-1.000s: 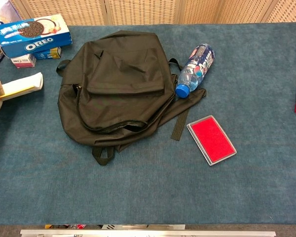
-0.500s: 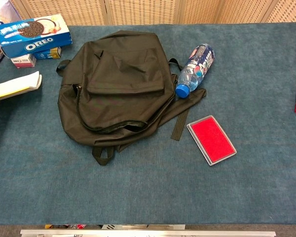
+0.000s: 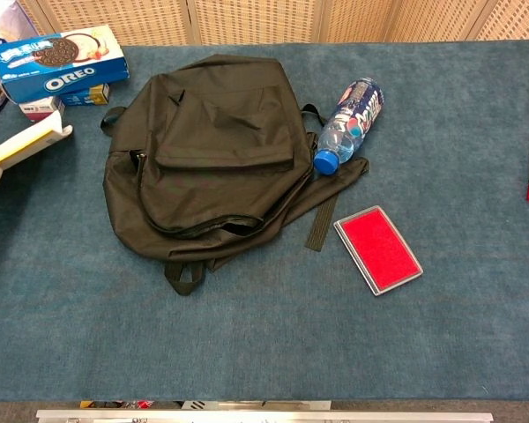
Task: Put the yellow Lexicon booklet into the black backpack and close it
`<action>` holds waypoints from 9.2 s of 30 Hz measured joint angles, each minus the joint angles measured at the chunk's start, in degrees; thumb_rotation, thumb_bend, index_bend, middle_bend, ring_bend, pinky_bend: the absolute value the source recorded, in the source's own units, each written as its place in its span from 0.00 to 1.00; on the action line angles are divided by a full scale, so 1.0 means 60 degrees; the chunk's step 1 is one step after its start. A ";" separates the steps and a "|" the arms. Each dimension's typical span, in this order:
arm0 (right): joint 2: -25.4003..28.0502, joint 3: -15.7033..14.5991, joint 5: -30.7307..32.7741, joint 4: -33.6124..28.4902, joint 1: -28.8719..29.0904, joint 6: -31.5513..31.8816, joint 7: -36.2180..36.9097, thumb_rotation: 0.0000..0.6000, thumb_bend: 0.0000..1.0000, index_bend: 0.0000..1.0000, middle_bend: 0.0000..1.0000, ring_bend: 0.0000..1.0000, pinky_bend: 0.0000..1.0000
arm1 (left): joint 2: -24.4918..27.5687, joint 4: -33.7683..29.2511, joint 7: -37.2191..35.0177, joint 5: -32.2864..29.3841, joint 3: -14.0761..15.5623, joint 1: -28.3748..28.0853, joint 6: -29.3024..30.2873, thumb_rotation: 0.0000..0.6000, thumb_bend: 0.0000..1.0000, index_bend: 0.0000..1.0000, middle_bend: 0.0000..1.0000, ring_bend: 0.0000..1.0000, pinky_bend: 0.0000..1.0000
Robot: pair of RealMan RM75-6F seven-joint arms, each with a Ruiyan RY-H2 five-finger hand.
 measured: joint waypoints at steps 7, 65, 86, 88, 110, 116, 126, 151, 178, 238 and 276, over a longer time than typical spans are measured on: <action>-0.0047 0.0024 -0.0105 -0.0006 -0.0054 0.0220 -0.0042 1.00 0.26 0.30 0.44 0.30 0.40 | 0.0108 0.0329 -0.0658 0.0732 0.0100 -0.0018 0.0228 1.00 0.36 0.74 0.67 0.52 0.56; -0.3349 0.0547 0.1792 -0.1821 0.5281 -0.6207 -0.1489 1.00 0.03 0.30 0.44 0.30 0.41 | 0.2937 -0.1612 -0.2322 0.5738 0.1549 0.0041 0.3074 1.00 0.36 0.77 0.67 0.52 0.57; -0.6617 0.0783 0.3555 0.0467 0.6883 -0.6070 -0.3515 1.00 0.03 0.32 0.44 0.30 0.41 | 0.2845 -0.1276 -0.2653 0.5705 0.1455 0.0075 0.3093 1.00 0.36 0.77 0.67 0.52 0.57; -0.6769 0.0785 0.3623 0.0613 0.6968 -0.6072 -0.3580 1.00 0.03 0.32 0.44 0.30 0.41 | 0.2842 -0.1254 -0.2677 0.5703 0.1447 0.0074 0.3095 1.00 0.36 0.77 0.67 0.52 0.57; -0.7593 0.1127 0.4115 0.1958 0.7489 -0.5919 -0.3616 1.00 0.64 0.58 0.55 0.40 0.54 | 0.2777 -0.1009 -0.2875 0.5648 0.1389 0.0030 0.3037 1.00 0.36 0.77 0.67 0.52 0.57; -0.7717 0.1505 0.4539 0.2509 0.7645 -0.5813 -0.3629 1.00 0.76 0.71 0.64 0.54 0.75 | 0.2834 -0.0897 -0.3034 0.5718 0.1377 -0.0043 0.3064 1.00 0.36 0.77 0.67 0.52 0.57; -0.8018 0.2430 0.5679 0.2701 0.8065 -0.5401 -0.3917 1.00 0.84 0.74 0.67 0.63 0.85 | 0.3079 -0.1004 -0.3476 0.6151 0.1467 -0.0161 0.3420 1.00 0.36 0.78 0.67 0.52 0.57; -0.9449 0.4063 0.6024 0.3261 0.8379 -0.2724 -0.3554 1.00 0.86 0.74 0.67 0.65 0.88 | 0.3521 -0.1581 -0.3677 0.7324 0.1955 -0.0548 0.3554 1.00 0.36 0.78 0.67 0.52 0.57; -0.9739 0.5374 0.6953 0.2789 0.8859 -0.2977 -0.2996 1.00 0.87 0.74 0.67 0.65 0.88 | 0.2051 -0.1362 -0.3581 0.7304 0.1455 -0.1892 0.2370 1.00 0.36 0.78 0.67 0.52 0.57; -0.9808 0.6585 0.8932 0.2779 1.0054 -0.3012 -0.1871 1.00 0.87 0.74 0.67 0.66 0.88 | -0.0842 0.0102 -0.1647 0.5873 0.1079 -0.2972 0.1200 1.00 0.36 0.77 0.67 0.52 0.57; -0.9816 0.6961 0.9567 0.2765 1.0329 -0.2835 -0.1448 1.00 0.87 0.74 0.67 0.66 0.88 | -0.2938 0.2403 -0.1287 0.4968 0.0551 -0.2989 0.1846 1.00 0.36 0.78 0.76 0.57 0.63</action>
